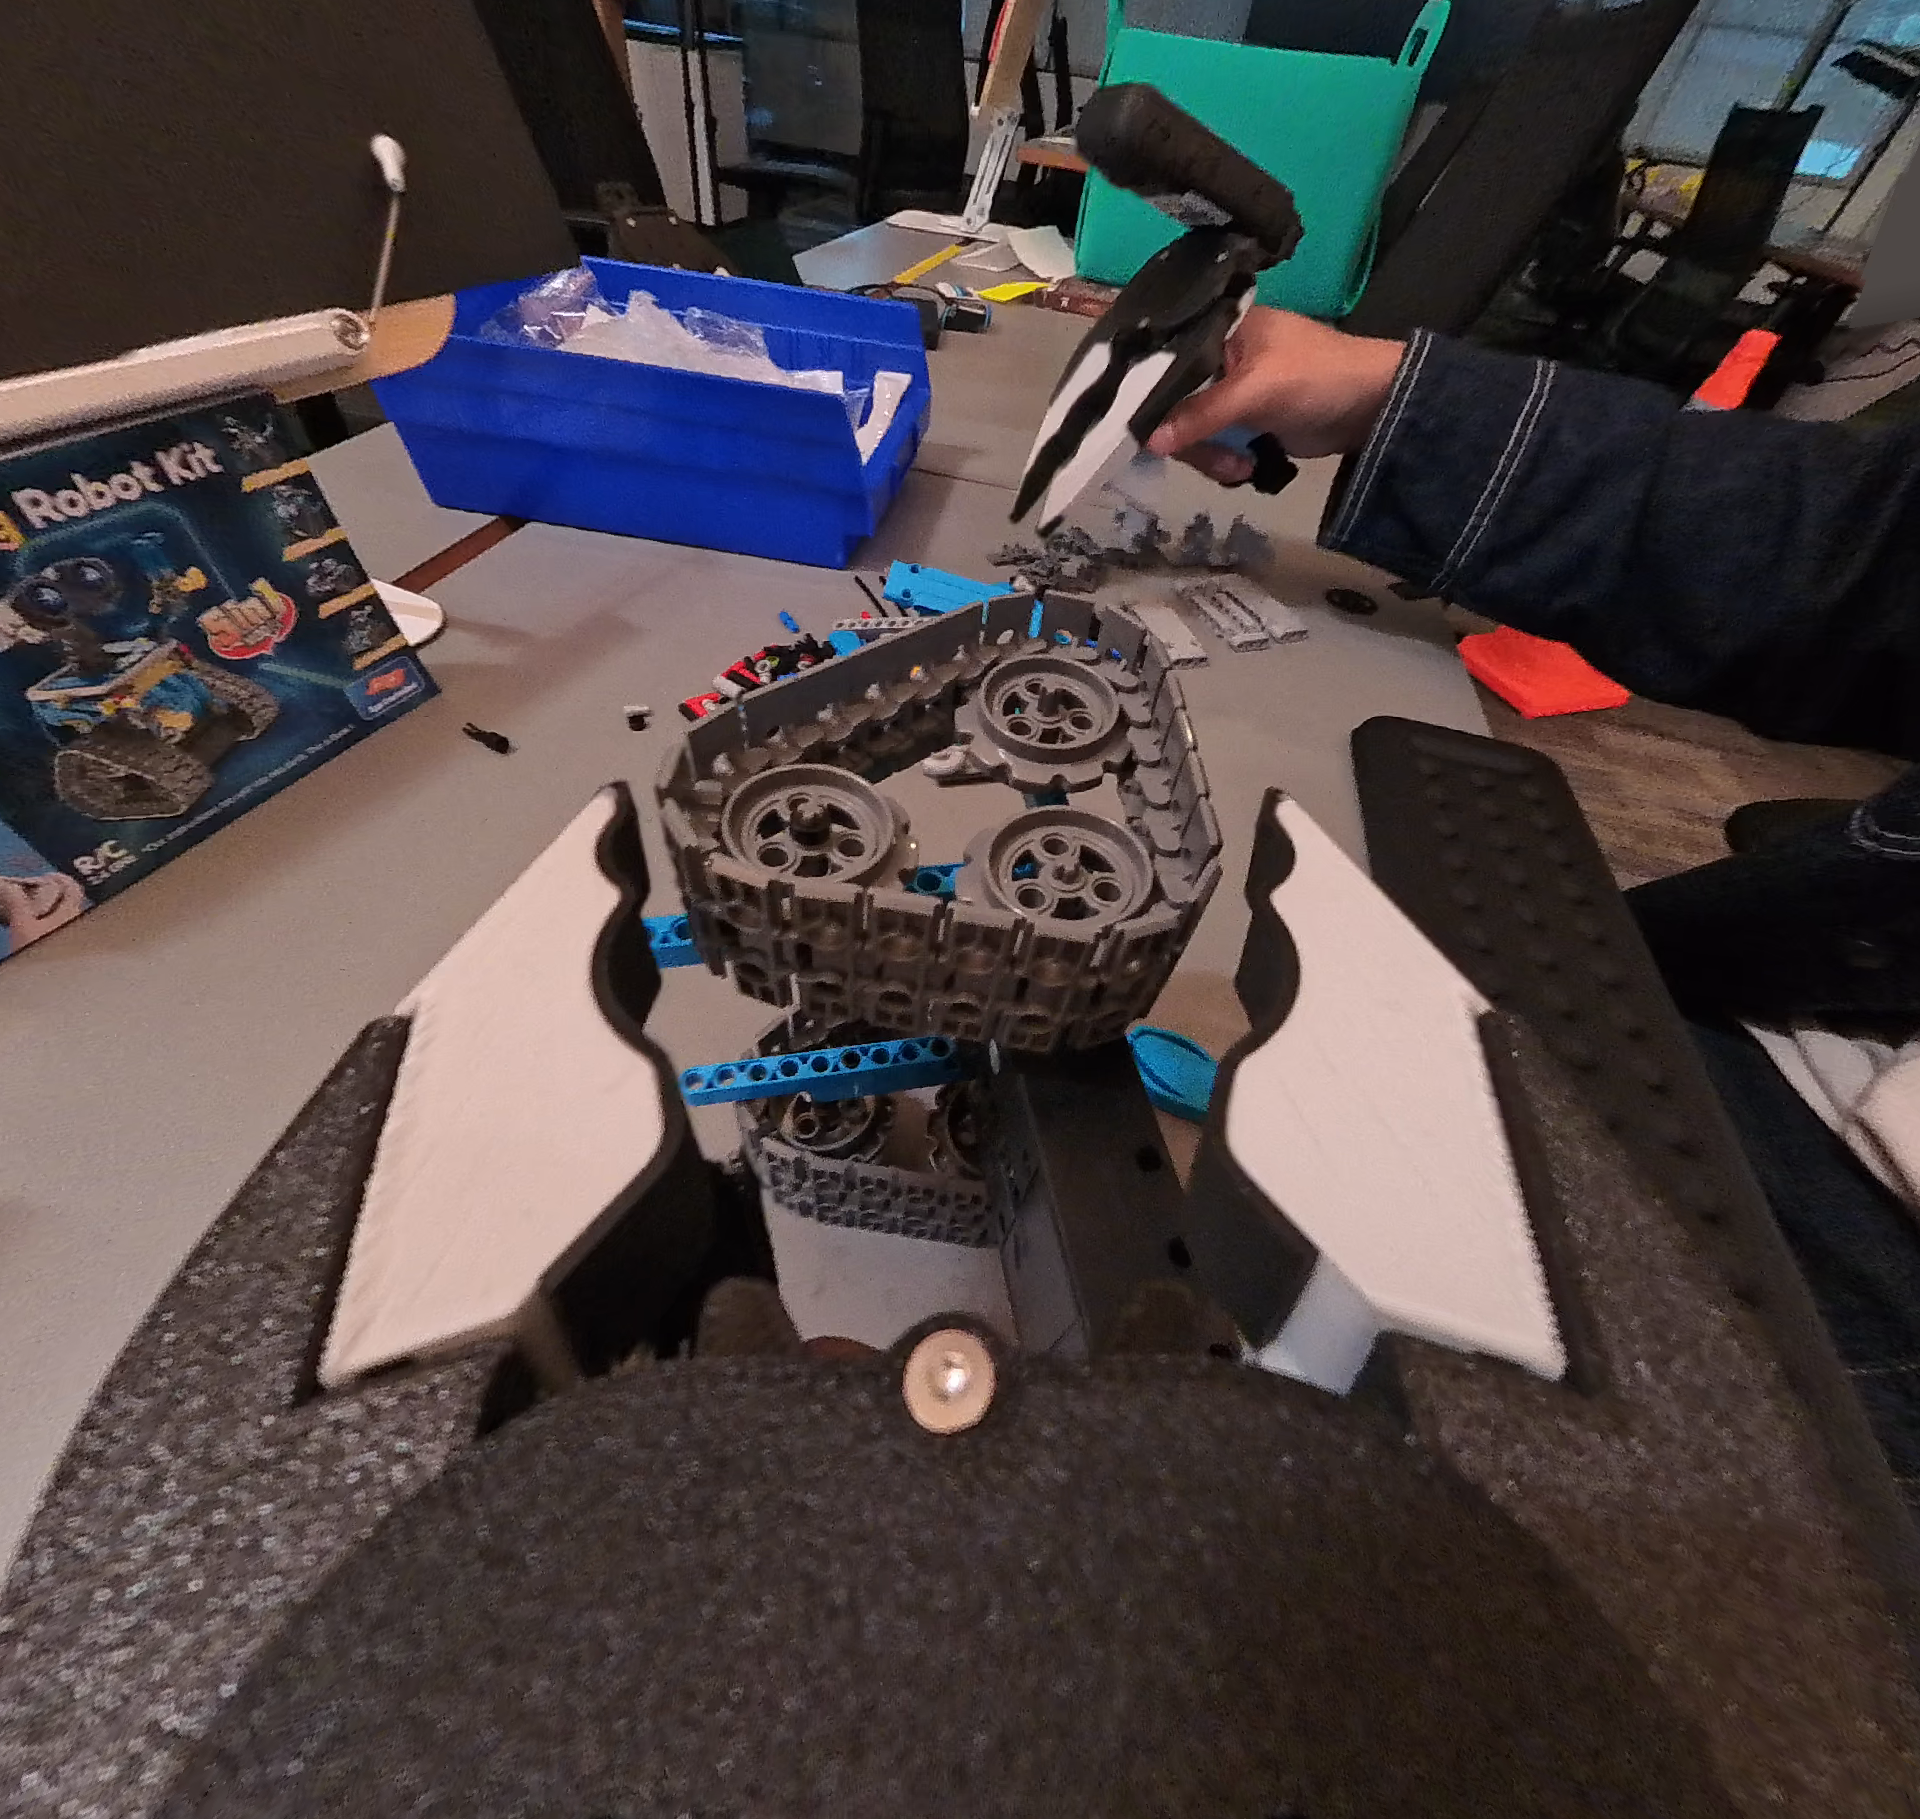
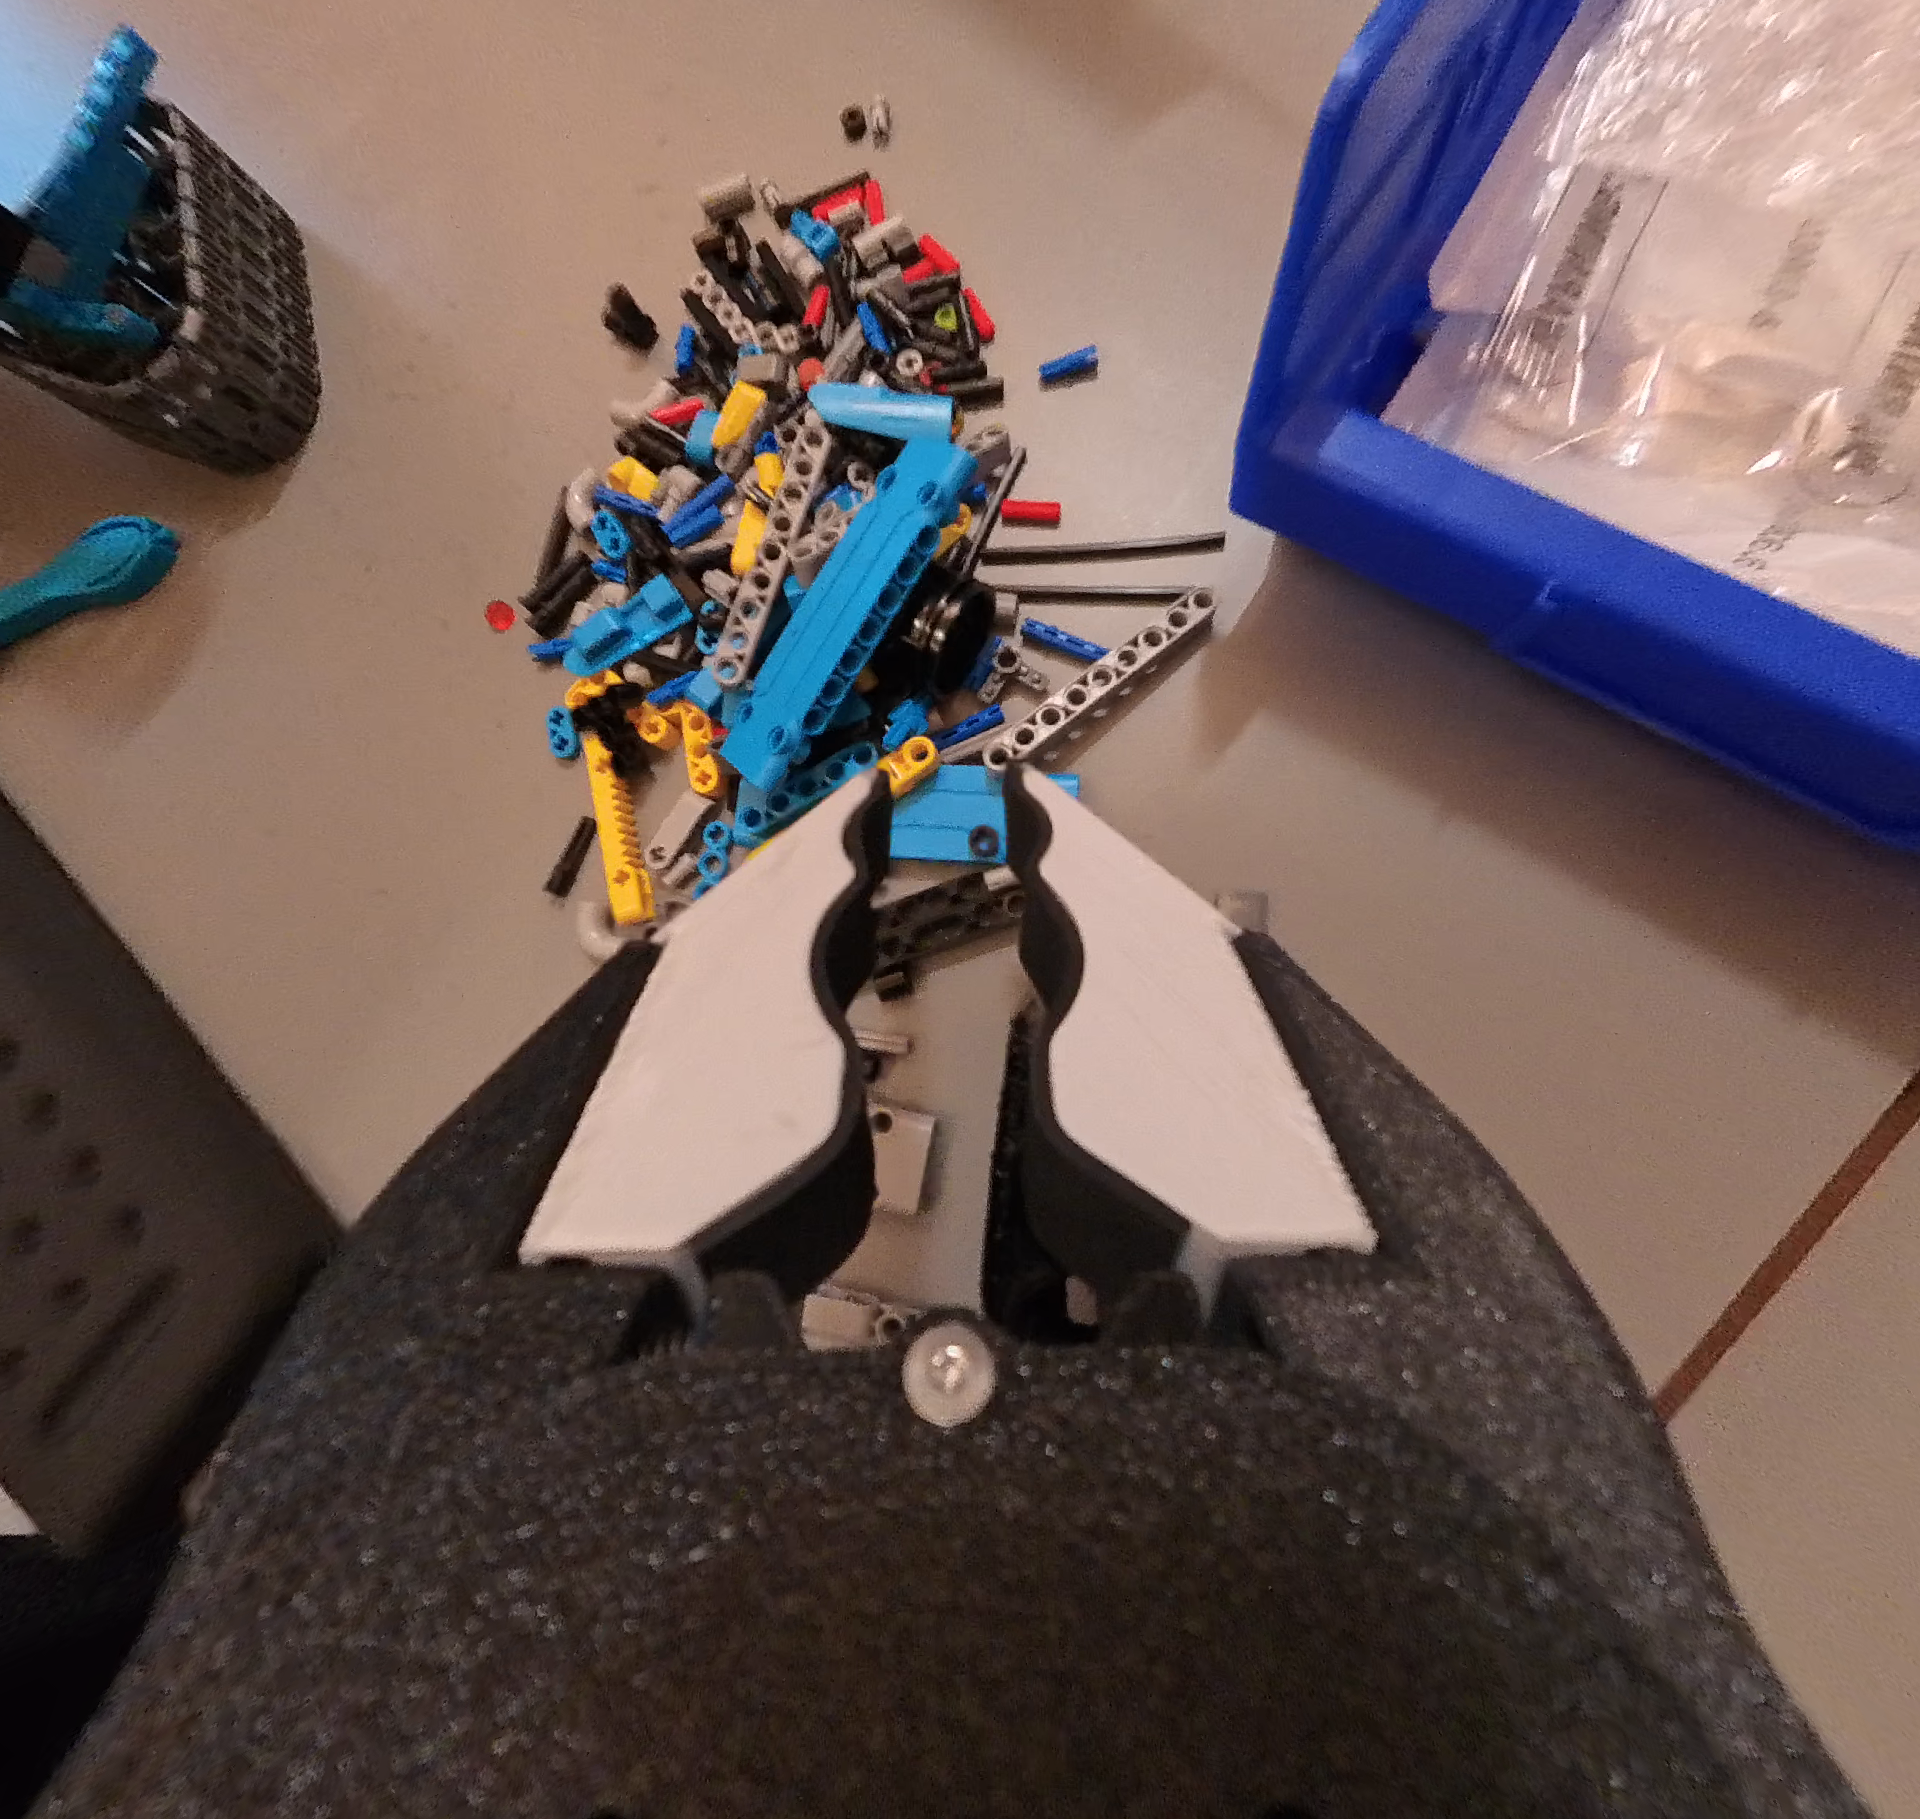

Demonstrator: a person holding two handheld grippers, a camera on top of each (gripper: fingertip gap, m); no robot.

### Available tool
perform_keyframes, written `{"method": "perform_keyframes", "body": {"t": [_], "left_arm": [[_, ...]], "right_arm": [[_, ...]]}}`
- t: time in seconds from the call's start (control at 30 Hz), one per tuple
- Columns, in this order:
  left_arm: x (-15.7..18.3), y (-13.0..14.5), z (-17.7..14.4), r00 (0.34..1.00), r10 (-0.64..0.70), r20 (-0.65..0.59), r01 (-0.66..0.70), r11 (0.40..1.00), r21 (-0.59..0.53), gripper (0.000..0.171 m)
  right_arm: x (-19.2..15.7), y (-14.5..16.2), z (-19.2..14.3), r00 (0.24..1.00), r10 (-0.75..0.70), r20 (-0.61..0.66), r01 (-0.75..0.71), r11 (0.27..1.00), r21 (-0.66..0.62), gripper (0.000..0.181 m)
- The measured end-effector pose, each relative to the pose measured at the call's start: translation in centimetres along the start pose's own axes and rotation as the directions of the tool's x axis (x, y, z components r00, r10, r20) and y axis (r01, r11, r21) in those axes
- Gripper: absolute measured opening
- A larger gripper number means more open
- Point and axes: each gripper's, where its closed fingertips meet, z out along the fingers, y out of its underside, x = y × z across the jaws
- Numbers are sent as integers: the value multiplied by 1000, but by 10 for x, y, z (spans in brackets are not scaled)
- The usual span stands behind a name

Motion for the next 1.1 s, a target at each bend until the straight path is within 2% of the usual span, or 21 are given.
{"method": "perform_keyframes", "body": {"t": [0.1,0.17,0.23,0.33,0.4,0.47,0.57,0.67,0.77,1.1], "left_arm": [[0,8,3,999,34,13,-34,999,-34,114],[0,14,8,999,45,19,-44,997,-62,113],[0,15,10,998,58,26,-57,996,-63,110],[0,14,12,999,51,21,-50,998,-47,109],[0,14,12,999,49,20,-48,998,-43,108],[0,15,12,999,48,17,-47,998,-47,108],[1,15,12,999,50,14,-50,998,-49,108],[0,15,12,999,46,13,-45,998,-48,108],[1,15,12,999,52,15,-51,997,-52,108],[3,15,13,999,45,1,-44,998,-47,108]], "right_arm": [[-14,-23,-10,998,31,52,-36,996,83,19],[-47,-55,-12,992,11,128,-34,982,184,20],[-105,-94,-10,972,-92,216,30,961,276,26],[-207,-152,-1,904,-308,297,175,900,399,24],[-257,-173,19,850,-402,340,275,890,363,23],[-282,-185,47,809,-474,347,395,876,277,22],[-285,-186,88,755,-573,320,578,811,90,17],[-287,-179,107,715,-603,353,652,758,-27,17],[-278,-182,117,706,-642,300,690,719,-85,15],[-277,-171,121,704,-606,370,695,696,-180,6]]}}
